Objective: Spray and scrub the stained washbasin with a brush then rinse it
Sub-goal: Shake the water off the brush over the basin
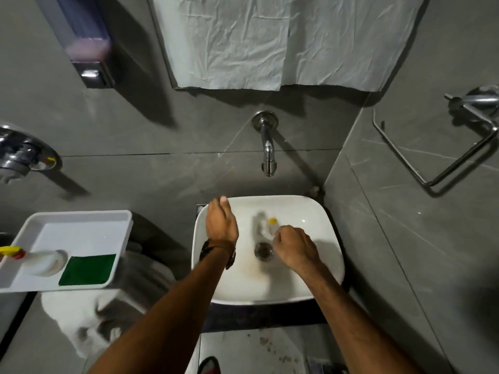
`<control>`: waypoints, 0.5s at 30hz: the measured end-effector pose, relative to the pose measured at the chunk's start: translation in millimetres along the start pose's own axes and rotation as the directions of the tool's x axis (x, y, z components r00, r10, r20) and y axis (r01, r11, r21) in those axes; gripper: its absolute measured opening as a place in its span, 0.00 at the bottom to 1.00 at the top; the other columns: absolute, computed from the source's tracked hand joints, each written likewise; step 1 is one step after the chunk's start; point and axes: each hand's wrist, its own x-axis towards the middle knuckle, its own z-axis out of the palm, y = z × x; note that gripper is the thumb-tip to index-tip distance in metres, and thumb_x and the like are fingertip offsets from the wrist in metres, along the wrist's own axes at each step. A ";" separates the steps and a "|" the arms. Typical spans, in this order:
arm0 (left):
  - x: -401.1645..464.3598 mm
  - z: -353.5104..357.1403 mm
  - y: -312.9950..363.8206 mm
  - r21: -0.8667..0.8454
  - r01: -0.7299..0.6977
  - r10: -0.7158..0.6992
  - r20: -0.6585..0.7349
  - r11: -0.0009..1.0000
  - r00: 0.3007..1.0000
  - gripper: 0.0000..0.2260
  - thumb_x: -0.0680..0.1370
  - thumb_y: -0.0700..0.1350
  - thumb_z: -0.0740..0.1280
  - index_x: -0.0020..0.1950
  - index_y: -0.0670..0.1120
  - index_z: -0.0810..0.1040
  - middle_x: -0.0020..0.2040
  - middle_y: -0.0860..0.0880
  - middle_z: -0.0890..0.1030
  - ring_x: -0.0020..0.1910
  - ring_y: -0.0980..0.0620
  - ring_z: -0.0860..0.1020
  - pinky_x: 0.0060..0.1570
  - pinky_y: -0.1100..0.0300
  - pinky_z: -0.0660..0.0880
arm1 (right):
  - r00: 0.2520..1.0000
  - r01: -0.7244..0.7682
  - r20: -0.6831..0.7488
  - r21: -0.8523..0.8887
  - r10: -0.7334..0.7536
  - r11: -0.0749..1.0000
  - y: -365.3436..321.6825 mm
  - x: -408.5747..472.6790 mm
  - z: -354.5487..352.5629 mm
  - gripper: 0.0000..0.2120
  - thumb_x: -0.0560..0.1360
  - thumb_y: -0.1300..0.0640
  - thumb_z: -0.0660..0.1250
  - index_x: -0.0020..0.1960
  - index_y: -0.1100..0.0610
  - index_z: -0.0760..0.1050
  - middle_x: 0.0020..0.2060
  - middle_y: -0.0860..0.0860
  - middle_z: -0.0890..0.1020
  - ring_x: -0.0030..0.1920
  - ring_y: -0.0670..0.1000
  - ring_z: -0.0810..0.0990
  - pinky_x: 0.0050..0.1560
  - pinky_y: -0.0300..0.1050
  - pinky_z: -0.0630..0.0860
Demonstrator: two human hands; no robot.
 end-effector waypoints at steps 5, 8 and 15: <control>9.2 -62.0 -54.3 0.038 0.134 -0.127 -0.143 0.990 0.982 0.20 0.85 0.47 0.52 0.72 0.38 0.68 0.70 0.39 0.72 0.70 0.41 0.69 0.68 0.55 0.62 | 0.978 0.198 0.037 0.112 -0.203 0.974 -64.6 5.1 16.5 0.15 0.80 0.54 0.58 0.56 0.54 0.82 0.56 0.54 0.86 0.57 0.60 0.82 0.55 0.52 0.80; 29.8 -106.1 -80.0 -0.009 0.198 -0.193 -0.264 0.980 0.945 0.21 0.85 0.46 0.52 0.75 0.36 0.64 0.74 0.37 0.68 0.74 0.41 0.65 0.73 0.55 0.58 | 0.947 0.306 0.065 0.099 -0.314 0.947 -122.7 12.4 35.5 0.17 0.80 0.54 0.58 0.63 0.50 0.82 0.62 0.52 0.84 0.62 0.59 0.80 0.60 0.51 0.77; 93.4 -225.1 -176.8 -0.134 0.314 -0.337 -0.501 0.940 0.797 0.21 0.84 0.44 0.53 0.74 0.34 0.63 0.74 0.36 0.67 0.74 0.41 0.64 0.73 0.56 0.58 | 0.824 0.501 0.248 0.102 -0.509 0.860 -284.4 39.0 129.4 0.17 0.83 0.54 0.57 0.65 0.49 0.80 0.66 0.52 0.82 0.66 0.58 0.78 0.66 0.50 0.74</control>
